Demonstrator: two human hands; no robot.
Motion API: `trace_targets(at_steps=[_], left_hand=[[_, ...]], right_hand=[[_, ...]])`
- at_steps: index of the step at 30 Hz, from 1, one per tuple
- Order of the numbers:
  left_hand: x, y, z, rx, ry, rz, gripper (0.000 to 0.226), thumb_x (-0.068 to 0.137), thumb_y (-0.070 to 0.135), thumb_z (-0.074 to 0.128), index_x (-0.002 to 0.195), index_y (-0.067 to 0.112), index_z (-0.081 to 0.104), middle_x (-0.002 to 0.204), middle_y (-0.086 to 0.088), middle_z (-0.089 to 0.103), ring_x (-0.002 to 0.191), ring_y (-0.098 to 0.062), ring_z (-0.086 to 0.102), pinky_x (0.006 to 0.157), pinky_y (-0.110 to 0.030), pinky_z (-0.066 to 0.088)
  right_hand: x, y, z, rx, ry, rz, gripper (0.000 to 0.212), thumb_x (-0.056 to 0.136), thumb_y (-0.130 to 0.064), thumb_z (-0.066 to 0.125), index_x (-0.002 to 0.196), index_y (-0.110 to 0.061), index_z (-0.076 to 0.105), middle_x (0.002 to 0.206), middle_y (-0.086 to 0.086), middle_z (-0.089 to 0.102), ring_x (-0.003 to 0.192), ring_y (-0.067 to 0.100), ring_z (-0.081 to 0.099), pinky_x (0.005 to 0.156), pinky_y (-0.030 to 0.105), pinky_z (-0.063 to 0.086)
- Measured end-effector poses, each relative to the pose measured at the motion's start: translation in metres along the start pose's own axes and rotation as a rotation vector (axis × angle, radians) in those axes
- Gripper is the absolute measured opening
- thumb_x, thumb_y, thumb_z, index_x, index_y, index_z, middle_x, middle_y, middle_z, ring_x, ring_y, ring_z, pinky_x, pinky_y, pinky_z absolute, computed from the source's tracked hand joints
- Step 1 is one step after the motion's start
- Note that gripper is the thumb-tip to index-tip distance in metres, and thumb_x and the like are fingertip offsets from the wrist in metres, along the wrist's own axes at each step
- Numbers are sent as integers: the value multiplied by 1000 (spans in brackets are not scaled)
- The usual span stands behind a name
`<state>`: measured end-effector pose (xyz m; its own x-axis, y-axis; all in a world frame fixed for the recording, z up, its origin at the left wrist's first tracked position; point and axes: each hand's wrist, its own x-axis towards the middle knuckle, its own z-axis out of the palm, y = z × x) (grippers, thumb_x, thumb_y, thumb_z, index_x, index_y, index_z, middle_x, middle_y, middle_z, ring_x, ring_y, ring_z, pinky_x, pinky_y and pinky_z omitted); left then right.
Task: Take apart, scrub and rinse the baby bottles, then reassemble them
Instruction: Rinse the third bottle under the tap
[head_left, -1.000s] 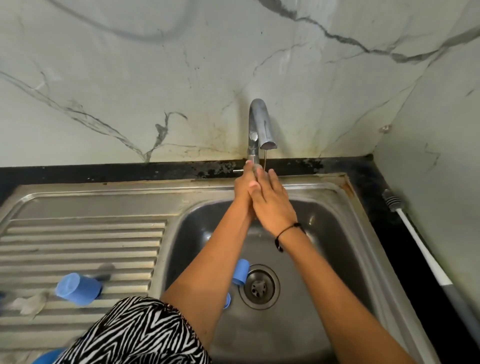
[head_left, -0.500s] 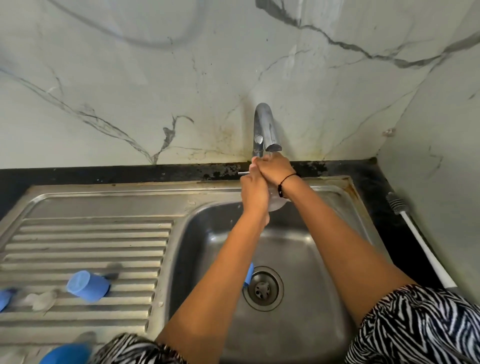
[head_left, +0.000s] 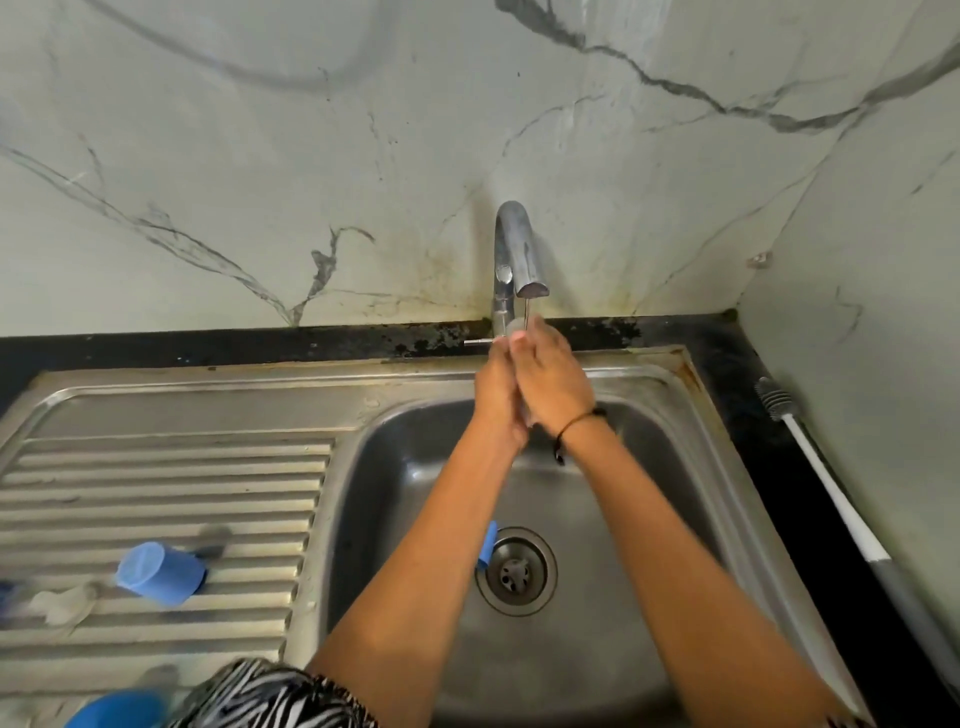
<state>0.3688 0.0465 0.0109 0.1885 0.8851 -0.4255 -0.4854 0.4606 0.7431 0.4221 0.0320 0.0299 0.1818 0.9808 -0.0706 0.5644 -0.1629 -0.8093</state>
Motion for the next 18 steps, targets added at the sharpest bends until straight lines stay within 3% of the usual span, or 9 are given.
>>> trace_targets(at_steps=[3, 4, 6, 8, 10, 12, 14, 16, 18], left_hand=[[0, 2, -7, -4, -18, -58, 44, 102, 41, 30, 110, 10, 61, 95, -10, 68, 86, -21, 66, 69, -35, 57], [0, 5, -13, 29, -15, -74, 45, 103, 40, 29, 113, 9, 59, 97, -11, 68, 88, -22, 65, 77, -38, 56], [-2, 10, -13, 174, 16, -85, 39, 104, 34, 28, 111, 10, 58, 96, -10, 67, 88, -23, 64, 84, -43, 52], [-2, 16, -10, 299, 85, -56, 36, 104, 26, 29, 117, 8, 57, 99, -11, 66, 89, -23, 63, 78, -39, 54], [2, 19, -7, 279, 102, -5, 41, 103, 29, 31, 129, 5, 51, 121, -16, 61, 107, -29, 60, 81, -33, 50], [1, 19, -4, 277, 80, 25, 48, 102, 36, 32, 137, 5, 44, 141, -17, 47, 129, -32, 46, 93, -34, 42], [-2, 16, -1, 230, 25, 28, 51, 103, 37, 29, 141, 5, 39, 147, -13, 40, 135, -29, 39, 100, -33, 37], [0, 17, -2, 125, -27, 40, 47, 103, 34, 24, 135, 6, 44, 135, -9, 50, 126, -22, 48, 96, -27, 39], [10, 15, -8, 62, -73, 34, 39, 104, 33, 24, 100, 11, 56, 89, -3, 62, 83, -11, 61, 73, -17, 47]], right_hand=[[30, -11, -14, 245, -126, 77, 19, 98, -30, 41, 103, -17, 54, 106, 9, 56, 103, 24, 53, 90, 37, 41], [36, -12, -16, 240, -147, 91, 18, 97, -26, 42, 84, -16, 50, 88, 8, 53, 90, 23, 51, 80, 35, 41], [38, -15, -15, 81, -108, 98, 24, 96, -21, 40, 73, -14, 44, 74, 5, 47, 81, 22, 48, 69, 32, 36], [33, -18, -8, -86, -97, 59, 18, 98, -21, 37, 99, -11, 52, 92, 9, 56, 90, 27, 53, 73, 34, 40], [27, -19, -1, -68, -129, 35, 37, 101, -24, 32, 133, -10, 44, 125, 17, 55, 113, 30, 53, 91, 35, 41], [21, -22, 2, 67, -100, 34, 40, 102, -24, 32, 138, -12, 44, 140, 13, 46, 126, 27, 46, 101, 31, 35], [12, -24, 4, 159, -44, 1, 40, 101, -22, 33, 138, -13, 46, 145, 9, 41, 131, 22, 40, 105, 29, 30], [-10, -20, 7, -69, -37, -104, 44, 102, -24, 31, 144, -13, 36, 154, 6, 27, 141, 18, 23, 113, 30, 17], [-34, -8, 13, -312, -34, -179, 51, 102, -29, 27, 150, -14, 17, 159, 1, 9, 146, 12, 0, 116, 32, -1]])
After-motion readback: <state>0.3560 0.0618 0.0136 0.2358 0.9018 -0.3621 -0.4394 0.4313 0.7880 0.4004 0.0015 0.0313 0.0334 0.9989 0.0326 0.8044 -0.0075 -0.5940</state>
